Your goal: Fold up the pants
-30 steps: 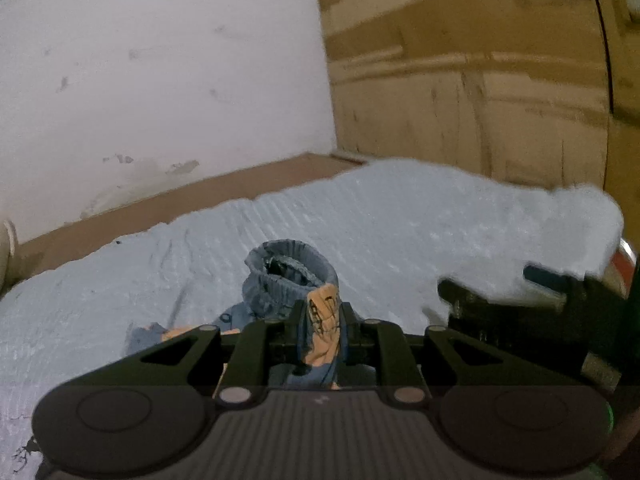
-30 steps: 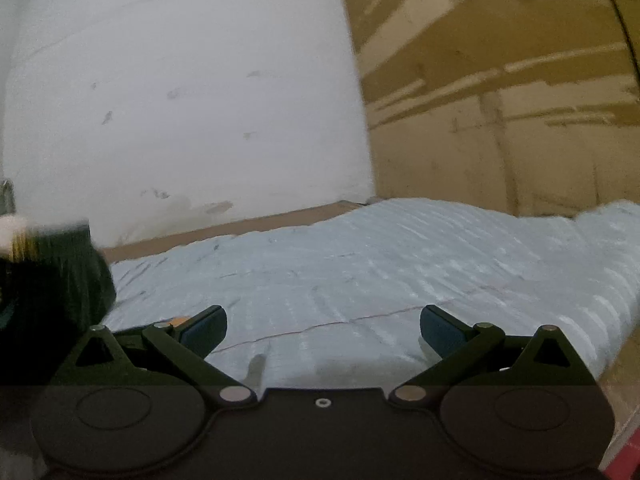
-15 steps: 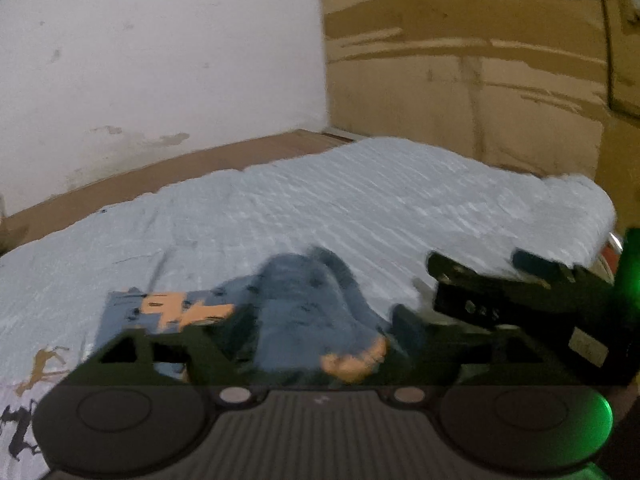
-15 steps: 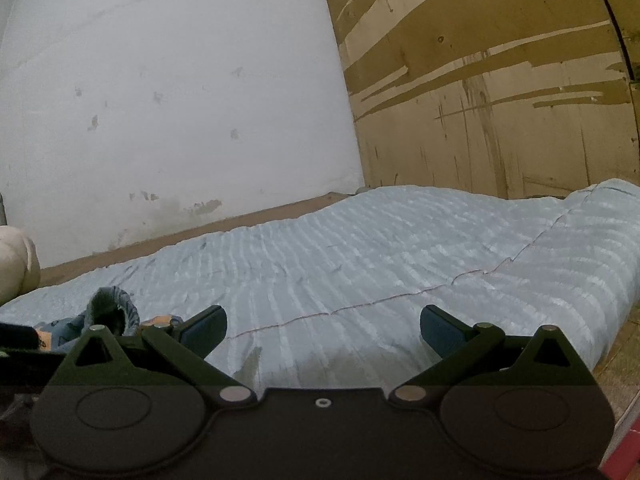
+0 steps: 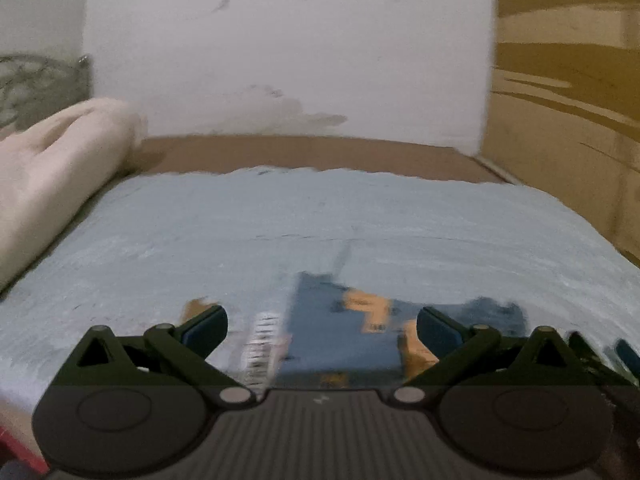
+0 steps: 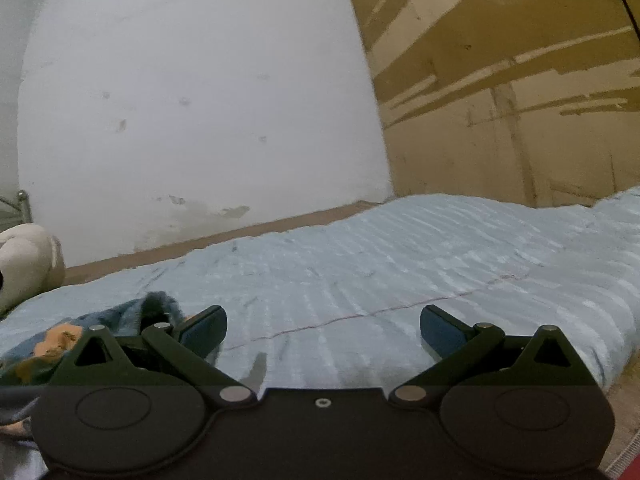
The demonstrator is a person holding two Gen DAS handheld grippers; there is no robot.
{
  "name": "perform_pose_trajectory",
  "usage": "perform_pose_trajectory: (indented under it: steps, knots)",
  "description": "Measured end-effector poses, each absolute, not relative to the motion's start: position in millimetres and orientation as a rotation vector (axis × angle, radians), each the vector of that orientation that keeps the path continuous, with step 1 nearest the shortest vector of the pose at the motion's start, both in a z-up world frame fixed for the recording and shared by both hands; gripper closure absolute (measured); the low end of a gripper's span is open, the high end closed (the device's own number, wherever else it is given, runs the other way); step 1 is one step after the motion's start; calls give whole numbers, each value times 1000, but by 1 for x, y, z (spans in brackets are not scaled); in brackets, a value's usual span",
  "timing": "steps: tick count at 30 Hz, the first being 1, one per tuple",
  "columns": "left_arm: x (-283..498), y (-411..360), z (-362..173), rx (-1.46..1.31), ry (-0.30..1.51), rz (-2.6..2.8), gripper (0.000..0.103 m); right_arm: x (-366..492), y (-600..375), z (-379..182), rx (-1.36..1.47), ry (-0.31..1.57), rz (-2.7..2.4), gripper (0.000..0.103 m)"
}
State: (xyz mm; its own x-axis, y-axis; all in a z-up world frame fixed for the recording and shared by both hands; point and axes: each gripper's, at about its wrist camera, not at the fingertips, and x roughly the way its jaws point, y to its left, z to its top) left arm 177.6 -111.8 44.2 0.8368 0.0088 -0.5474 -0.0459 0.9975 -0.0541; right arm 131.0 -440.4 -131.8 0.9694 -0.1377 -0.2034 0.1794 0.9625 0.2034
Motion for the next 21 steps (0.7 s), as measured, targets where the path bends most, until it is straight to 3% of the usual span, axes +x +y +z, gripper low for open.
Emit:
perform_pose_trajectory:
  steps: [7, 14, 21]
  knots:
    - [185, -72, 10, -146, 676, 85, 1, 115, -416, -110, 193, 140, -121, 1]
    - [173, -64, -30, -190, 735, 60, 1, 118, -382, -98, 192, 315, 3, 1]
    - [160, -62, -34, -183, 696, 41, 1, 126, -350, -87, 140, 429, 26, 19]
